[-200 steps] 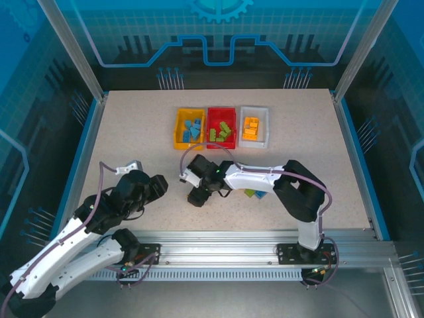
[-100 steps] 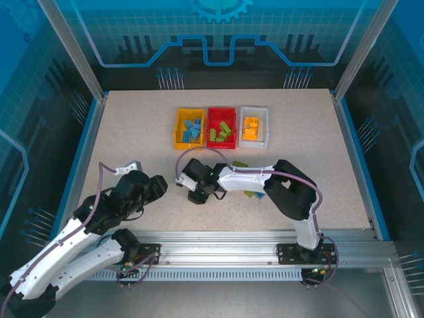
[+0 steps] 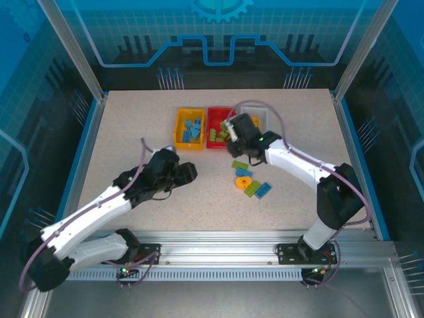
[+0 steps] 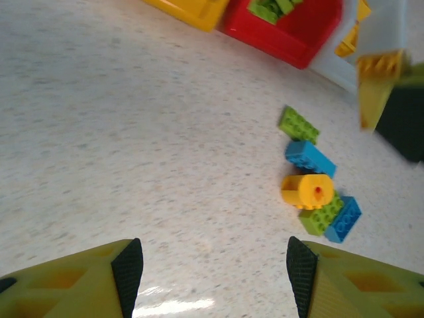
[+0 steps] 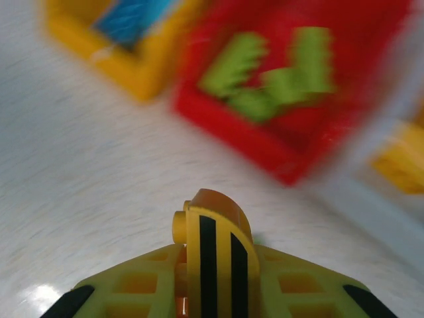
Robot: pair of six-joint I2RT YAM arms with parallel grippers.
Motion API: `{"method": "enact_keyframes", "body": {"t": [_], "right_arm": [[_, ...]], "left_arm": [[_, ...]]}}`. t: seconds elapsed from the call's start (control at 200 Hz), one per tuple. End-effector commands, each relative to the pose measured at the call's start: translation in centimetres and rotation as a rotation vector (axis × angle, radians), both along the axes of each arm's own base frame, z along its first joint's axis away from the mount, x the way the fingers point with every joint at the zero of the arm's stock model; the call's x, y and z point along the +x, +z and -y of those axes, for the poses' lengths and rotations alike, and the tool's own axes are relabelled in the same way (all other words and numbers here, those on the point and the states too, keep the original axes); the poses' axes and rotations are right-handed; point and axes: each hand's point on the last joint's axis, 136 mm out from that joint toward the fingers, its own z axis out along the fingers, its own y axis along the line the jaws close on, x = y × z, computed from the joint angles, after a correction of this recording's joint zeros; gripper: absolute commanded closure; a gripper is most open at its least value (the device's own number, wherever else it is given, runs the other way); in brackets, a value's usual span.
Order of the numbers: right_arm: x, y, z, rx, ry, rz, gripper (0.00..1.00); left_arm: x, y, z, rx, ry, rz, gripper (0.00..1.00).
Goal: Sort the legos into containers by color
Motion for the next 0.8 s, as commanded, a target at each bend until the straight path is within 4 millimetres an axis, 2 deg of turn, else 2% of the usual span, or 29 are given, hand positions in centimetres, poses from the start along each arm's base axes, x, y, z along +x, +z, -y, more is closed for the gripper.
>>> {"method": "enact_keyframes", "body": {"t": [0.0,0.07,0.15,0.26,0.38,0.615,0.74,0.755,0.795], "right_arm": [[3.0,-0.6,5.9,-0.088,-0.285,-0.06,0.75],[5.2,-1.0,8.2,-0.119,-0.383,-0.089,0.75],[7.5,-1.1,9.6,-0.158,-0.445,-0.095,0.74],[10.1,-2.0,10.9,-0.21,-0.493,-0.114,0.74],[12.1,-3.3,11.3,-0.247,-0.508,-0.131,0.73],[13.8,-4.5,11.7,-0.315,-0.527,-0.136,0.71],[14.0,-4.0,11.6,-0.305,-0.533,-0.128,0.62],[14.0,-5.1,11.7,-0.317,-0.533,-0.146,0.61],[14.0,-5.2,11.5,-0.316,-0.531,-0.149,0.57]], "left_arm": [[2.9,3.8,5.3,-0.099,-0.139,0.127,0.36],[4.1,3.9,7.0,-0.103,-0.161,0.138,0.36],[5.3,3.8,8.5,-0.101,-0.181,0.144,0.36],[6.1,3.3,9.8,-0.102,-0.197,0.14,0.36],[6.5,2.6,10.9,-0.113,-0.214,0.132,0.36],[6.2,1.1,12.8,-0.102,-0.259,0.11,0.36],[6.0,0.4,13.5,-0.093,-0.276,0.101,0.36],[6.1,0.4,13.6,-0.092,-0.277,0.1,0.36],[6.0,0.2,13.8,-0.085,-0.285,0.098,0.36]]}}
